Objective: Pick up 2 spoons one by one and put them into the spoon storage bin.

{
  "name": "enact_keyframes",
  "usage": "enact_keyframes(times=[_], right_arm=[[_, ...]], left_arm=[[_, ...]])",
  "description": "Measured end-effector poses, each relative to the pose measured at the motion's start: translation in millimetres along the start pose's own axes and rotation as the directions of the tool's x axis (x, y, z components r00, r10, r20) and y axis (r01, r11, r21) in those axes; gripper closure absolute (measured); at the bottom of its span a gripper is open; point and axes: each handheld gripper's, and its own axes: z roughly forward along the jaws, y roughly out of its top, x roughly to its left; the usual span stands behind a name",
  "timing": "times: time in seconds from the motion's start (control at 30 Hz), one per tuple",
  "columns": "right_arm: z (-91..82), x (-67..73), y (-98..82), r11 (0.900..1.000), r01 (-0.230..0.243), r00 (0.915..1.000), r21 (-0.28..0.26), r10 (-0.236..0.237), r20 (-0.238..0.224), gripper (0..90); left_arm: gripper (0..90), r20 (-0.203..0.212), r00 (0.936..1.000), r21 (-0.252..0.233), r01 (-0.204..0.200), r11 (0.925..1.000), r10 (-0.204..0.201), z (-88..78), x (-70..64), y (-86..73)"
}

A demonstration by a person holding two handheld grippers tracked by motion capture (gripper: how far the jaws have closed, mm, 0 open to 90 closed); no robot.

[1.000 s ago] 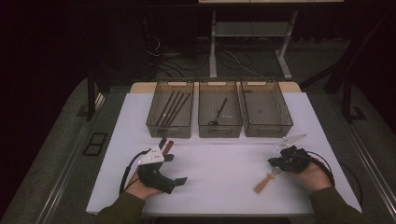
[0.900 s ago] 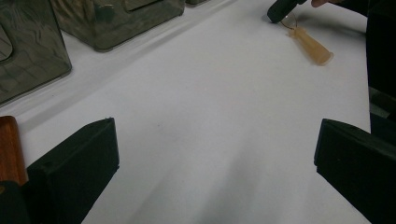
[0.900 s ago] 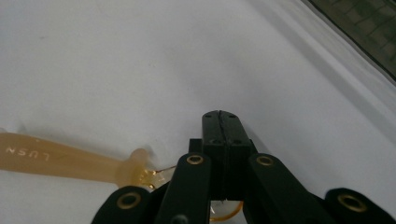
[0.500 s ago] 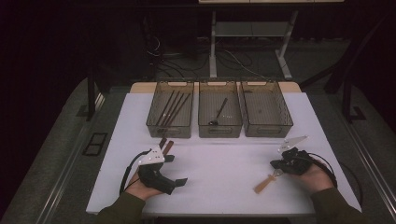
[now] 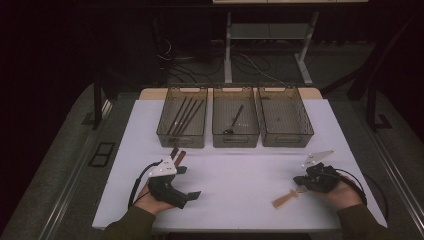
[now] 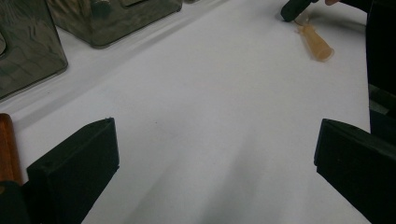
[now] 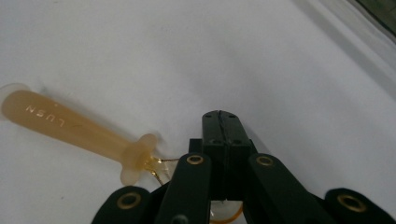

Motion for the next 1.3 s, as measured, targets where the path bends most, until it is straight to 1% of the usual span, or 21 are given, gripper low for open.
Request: enact_keyframes(times=[0.07, 0.2, 0.27, 0.4, 0.43, 0.63, 0.77, 0.83, 0.87, 0.93, 0.97, 1.03, 1.13, 1.17, 1.23, 1.27, 1.3], right_arm=[[-1.4, 1.9, -2.0, 1.0, -0.003, 1.0, 0.0, 0.003, -0.004, 90.0], [-3.9, 5.2, -5.6, 1.0, 0.008, 1.0, 0.003, -0.008, -0.004, 90.0], [-5.4, 6.3, -7.7, 1.0, 0.002, 1.0, 0.004, -0.002, -0.007, 90.0], [-8.2, 6.7, -12.9, 1.0, 0.013, 0.9998, -0.001, -0.013, -0.011, 90.0], [-9.3, 7.6, -14.1, 1.0, 0.005, 0.9999, 0.001, -0.005, -0.015, 90.0], [-14.2, 10.3, -21.6, 1.0, 0.005, 0.9998, 0.003, -0.005, -0.02, 90.0], [-15.1, 9.7, -23.9, 1.0, 0.005, 0.9997, -0.005, -0.005, -0.025, 90.0], [-16.0, 9.2, -23.1, 1.0, 0.008, 0.9997, -0.024, -0.008, -0.024, 88.9], [-17.4, 9.0, -22.5, 0.999, 0.007, 0.9994, -0.038, -0.009, -0.033, 85.3], [-20.4, 10.2, -20.4, 0.997, 0.0, 0.9984, -0.076, -0.005, -0.057, 81.0], [-21.1, 10.5, -19.4, 0.995, 0.02, 0.9961, -0.099, -0.029, -0.083, 77.7], [-21.6, 14.1, -16.7, 0.989, 0.037, 0.9913, -0.143, -0.055, -0.12, 71.1], [-19.1, 20.8, -11.3, 0.98, 0.084, 0.9767, -0.179, -0.116, -0.181, 61.6], [-17.3, 23.2, -9.3, 0.979, 0.097, 0.9695, -0.181, -0.134, -0.205, 59.2], [-12.7, 28.9, -5.6, 0.977, 0.119, 0.96, -0.175, -0.158, -0.231, 55.5], [-10.1, 31.3, -3.8, 0.976, 0.137, 0.9531, -0.169, -0.176, -0.246, 54.6], [-7.6, 33.7, -2.6, 0.976, 0.148, 0.9491, -0.161, -0.186, -0.255, 53.6]], left_arm=[[0.0, 0.0, 1.0, 0.0, -0.001, 1.0, 0.001, 0.2, 0.0, 0.0], [0.0, 0.002, 1.0, 0.002, 0.0, 1.0, 0.0, 0.4, -0.2, -0.1], [0.0, 0.002, 1.0, 0.004, 0.0, 1.0, 0.0, 0.4, -0.2, -0.2], [0.0, 0.003, 1.0, 0.007, -0.002, 1.0, 0.002, 0.4, -0.3, -0.1], [0.0, 0.003, 1.0, 0.006, -0.001, 1.0, 0.001, 0.6, -0.3, -0.2], [0.0, 0.005, 1.0, 0.008, -0.002, 1.0, 0.002, 1.1, -0.5, -0.4], [0.0, 0.009, 1.0, 0.011, -0.002, 0.9999, 0.002, 1.7, -0.9, -0.5], [0.0, 0.01, 0.9999, 0.011, -0.004, 0.9999, 0.004, 1.7, -1.1, -0.5], [0.0, 0.011, 0.9999, 0.011, -0.006, 0.9999, 0.006, 1.7, -1.1, -0.4], [0.0, 0.011, 0.9999, 0.012, -0.006, 0.9999, 0.006, 2.2, -1.2, -0.4], [0.0, 0.011, 0.9999, 0.01, -0.005, 0.9999, 0.005, 2.5, -1.3, -0.5], [0.0, 0.014, 0.9998, 0.016, -0.014, 0.9998, 0.014, 2.5, -1.1, -0.4], [0.0, 0.013, 0.9998, 0.018, -0.013, 0.9997, 0.013, 2.7, -1.1, -0.3], [0.0, 0.013, 0.9998, 0.02, -0.013, 0.9997, 0.013, 2.8, -1.0, -0.4], [0.0, 0.014, 0.9998, 0.018, -0.011, 0.9998, 0.011, 3.0, -1.2, -0.4], [0.0, 0.014, 0.9999, 0.017, -0.008, 0.9998, 0.008, 3.2, -1.4, -0.4], [0.0, 0.014, 0.9999, 0.017, -0.008, 0.9998, 0.008, 3.2, -1.5, -0.4]])
